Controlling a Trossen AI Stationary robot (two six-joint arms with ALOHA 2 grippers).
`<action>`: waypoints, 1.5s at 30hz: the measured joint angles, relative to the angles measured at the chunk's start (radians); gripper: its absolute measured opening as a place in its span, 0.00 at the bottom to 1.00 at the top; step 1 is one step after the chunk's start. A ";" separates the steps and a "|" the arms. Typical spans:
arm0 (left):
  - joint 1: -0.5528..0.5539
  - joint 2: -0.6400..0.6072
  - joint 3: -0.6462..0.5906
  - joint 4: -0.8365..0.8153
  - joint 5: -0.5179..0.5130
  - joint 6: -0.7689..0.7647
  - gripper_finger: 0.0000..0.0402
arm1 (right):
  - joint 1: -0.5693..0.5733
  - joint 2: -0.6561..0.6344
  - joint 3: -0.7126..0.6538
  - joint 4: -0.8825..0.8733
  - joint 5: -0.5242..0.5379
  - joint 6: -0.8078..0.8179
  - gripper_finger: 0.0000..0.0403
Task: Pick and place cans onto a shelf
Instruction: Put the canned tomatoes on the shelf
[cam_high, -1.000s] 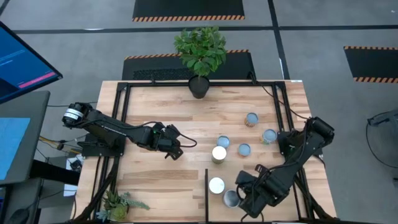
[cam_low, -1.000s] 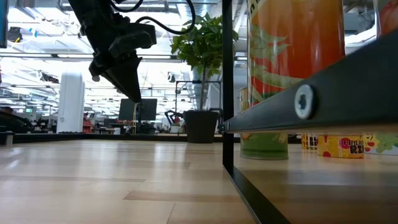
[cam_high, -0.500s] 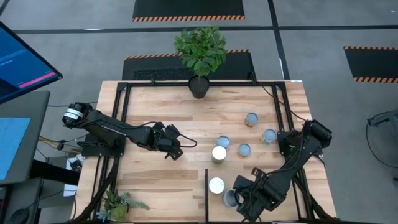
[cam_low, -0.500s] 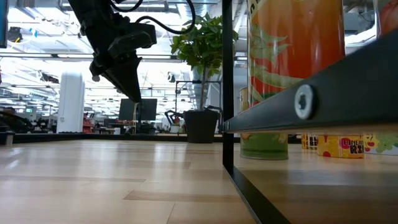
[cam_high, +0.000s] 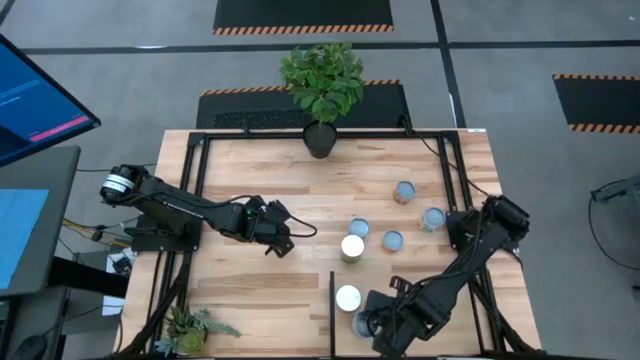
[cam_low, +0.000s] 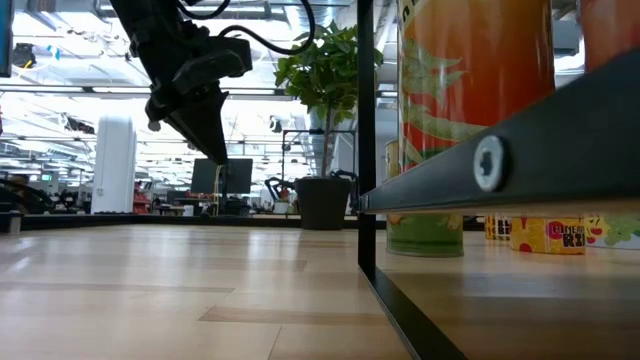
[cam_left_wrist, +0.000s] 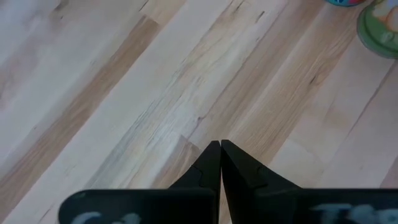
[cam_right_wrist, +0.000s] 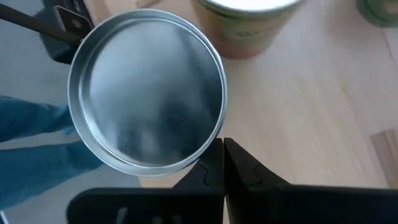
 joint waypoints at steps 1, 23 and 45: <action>0.000 0.000 0.000 0.000 0.000 0.004 0.00 | -0.004 0.000 0.000 0.003 0.000 -0.008 0.03; 0.000 0.000 0.000 -0.001 0.000 0.006 0.00 | -0.092 0.000 0.000 0.115 -0.082 -0.315 0.05; 0.000 0.000 0.000 -0.003 0.000 0.006 0.00 | -0.103 0.000 0.000 0.167 -0.103 -0.443 0.04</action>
